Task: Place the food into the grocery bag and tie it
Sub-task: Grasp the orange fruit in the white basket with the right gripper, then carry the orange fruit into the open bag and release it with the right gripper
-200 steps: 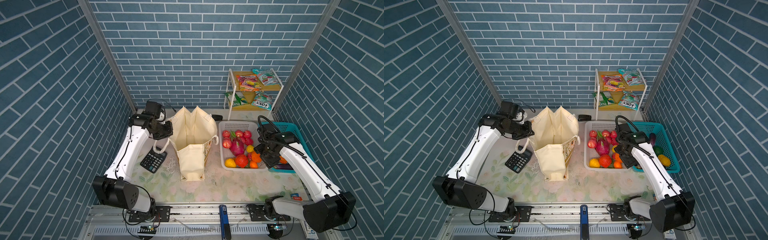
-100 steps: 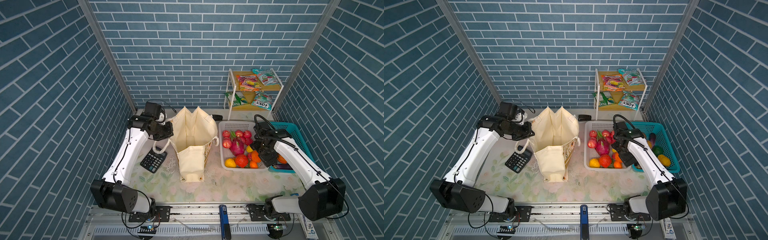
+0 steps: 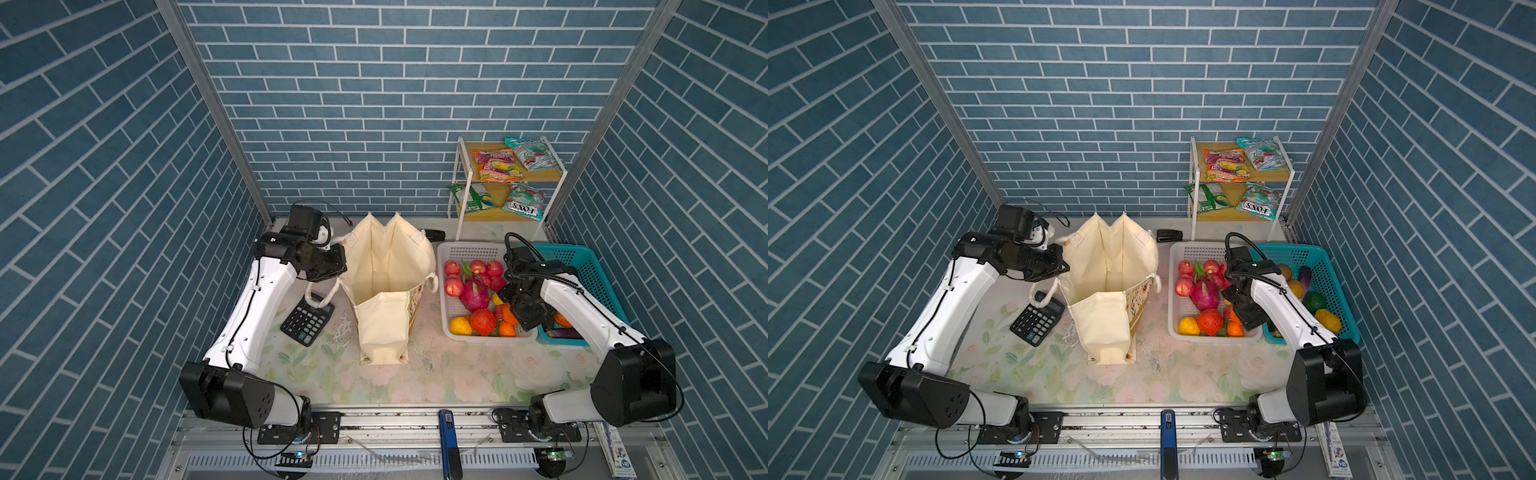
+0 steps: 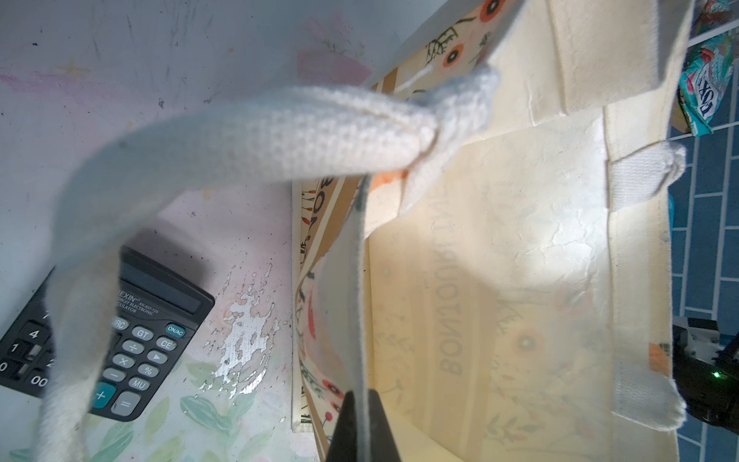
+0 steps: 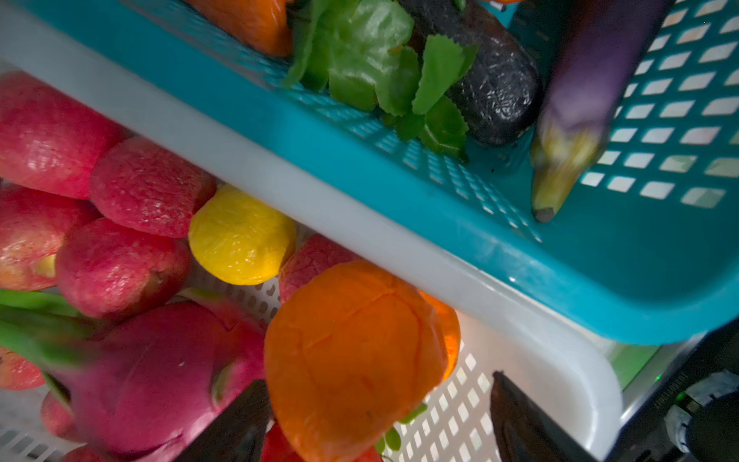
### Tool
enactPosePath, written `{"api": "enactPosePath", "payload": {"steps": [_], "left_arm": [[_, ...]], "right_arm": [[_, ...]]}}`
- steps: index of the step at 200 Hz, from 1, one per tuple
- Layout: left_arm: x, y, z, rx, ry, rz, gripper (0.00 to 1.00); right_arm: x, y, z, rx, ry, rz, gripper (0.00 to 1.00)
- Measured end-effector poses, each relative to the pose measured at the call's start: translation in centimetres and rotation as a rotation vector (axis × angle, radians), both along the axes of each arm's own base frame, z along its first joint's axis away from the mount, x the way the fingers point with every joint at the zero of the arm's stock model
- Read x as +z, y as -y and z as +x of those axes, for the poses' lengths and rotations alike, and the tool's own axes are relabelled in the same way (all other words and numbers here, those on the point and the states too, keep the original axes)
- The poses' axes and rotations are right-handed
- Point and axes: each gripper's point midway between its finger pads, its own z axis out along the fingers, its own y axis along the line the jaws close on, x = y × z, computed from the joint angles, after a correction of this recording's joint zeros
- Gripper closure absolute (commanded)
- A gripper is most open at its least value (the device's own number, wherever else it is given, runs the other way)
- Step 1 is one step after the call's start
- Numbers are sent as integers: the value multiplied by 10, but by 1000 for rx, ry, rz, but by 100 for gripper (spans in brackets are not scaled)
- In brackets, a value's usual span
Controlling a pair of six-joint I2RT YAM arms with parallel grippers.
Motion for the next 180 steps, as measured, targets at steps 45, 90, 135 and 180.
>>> {"api": "enactPosePath", "payload": {"steps": [45, 90, 135, 180], "left_arm": [[2, 0, -1, -2, 7, 1, 100], [2, -1, -2, -10, 10, 9, 100], [2, -1, -2, -9, 10, 9, 100], [2, -1, -2, -6, 8, 7, 100]], "right_arm": [[-7, 2, 6, -9, 11, 0, 15], [-17, 6, 13, -23, 27, 0, 31], [-2, 7, 12, -26, 101, 22, 43], [72, -15, 48, 108, 267, 108, 46]]}}
